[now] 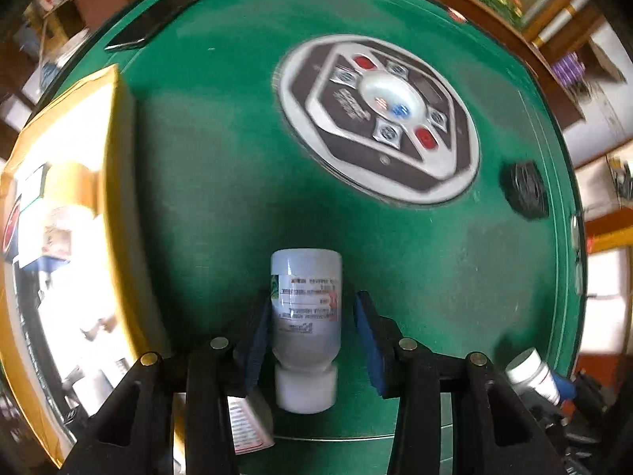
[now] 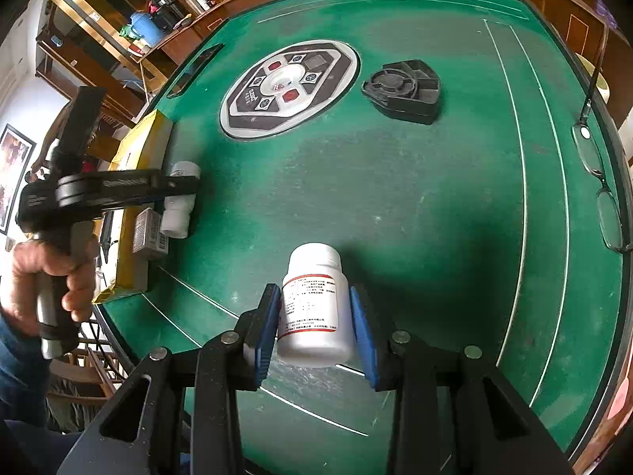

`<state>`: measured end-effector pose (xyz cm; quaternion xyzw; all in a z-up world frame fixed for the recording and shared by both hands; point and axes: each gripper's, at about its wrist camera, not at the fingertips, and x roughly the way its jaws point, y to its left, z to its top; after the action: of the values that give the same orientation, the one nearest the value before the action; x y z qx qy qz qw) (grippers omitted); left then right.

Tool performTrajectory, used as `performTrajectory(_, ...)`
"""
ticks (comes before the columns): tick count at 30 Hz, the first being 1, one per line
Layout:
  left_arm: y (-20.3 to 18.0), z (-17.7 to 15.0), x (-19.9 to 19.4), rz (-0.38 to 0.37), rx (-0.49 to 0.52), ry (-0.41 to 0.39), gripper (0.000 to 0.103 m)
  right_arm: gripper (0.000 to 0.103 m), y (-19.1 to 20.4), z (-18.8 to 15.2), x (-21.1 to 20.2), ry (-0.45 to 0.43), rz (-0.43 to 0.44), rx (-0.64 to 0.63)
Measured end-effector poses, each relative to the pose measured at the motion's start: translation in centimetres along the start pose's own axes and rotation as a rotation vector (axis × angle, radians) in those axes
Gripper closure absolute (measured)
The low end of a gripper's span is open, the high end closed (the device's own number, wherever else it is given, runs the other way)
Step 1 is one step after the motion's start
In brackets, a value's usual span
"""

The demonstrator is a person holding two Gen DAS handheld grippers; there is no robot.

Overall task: Organize rigid objects
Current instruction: 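Carry both white bottles over the white tray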

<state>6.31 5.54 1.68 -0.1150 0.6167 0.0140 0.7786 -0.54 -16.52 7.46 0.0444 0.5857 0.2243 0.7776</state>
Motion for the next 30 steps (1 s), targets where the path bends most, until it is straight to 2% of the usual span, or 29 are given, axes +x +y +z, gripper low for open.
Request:
performTrajectory(2,-1.2,-0.8,0.1,0.010,0.071,-0.024,0.067,0.068,-0.1,0.0,0.0,0.002,-0.002,0.001)
performTrajectory(7,-3.1,-2.5,-0.1,-0.008,0.149,-0.066,0.067,0.068,-0.6,-0.1,0.3,0.009,-0.004,0.023)
performTrajectory(13,-4.0,-5.0,-1.1,-0.050,0.187,-0.102,0.068,0.068,-0.3,-0.1,0.4,0.011,-0.004,0.017)
performTrajectory(23,-2.8,-6.5,-5.4,-0.137,0.155,-0.185,0.068,0.068,0.8,0.0,1.2,0.030,0.002,-0.006)
performTrajectory(30,-0.9,-6.7,-8.1,-0.151,0.115,-0.251,0.067,0.068,2.5,0.3,2.3,0.050,0.011,-0.038)
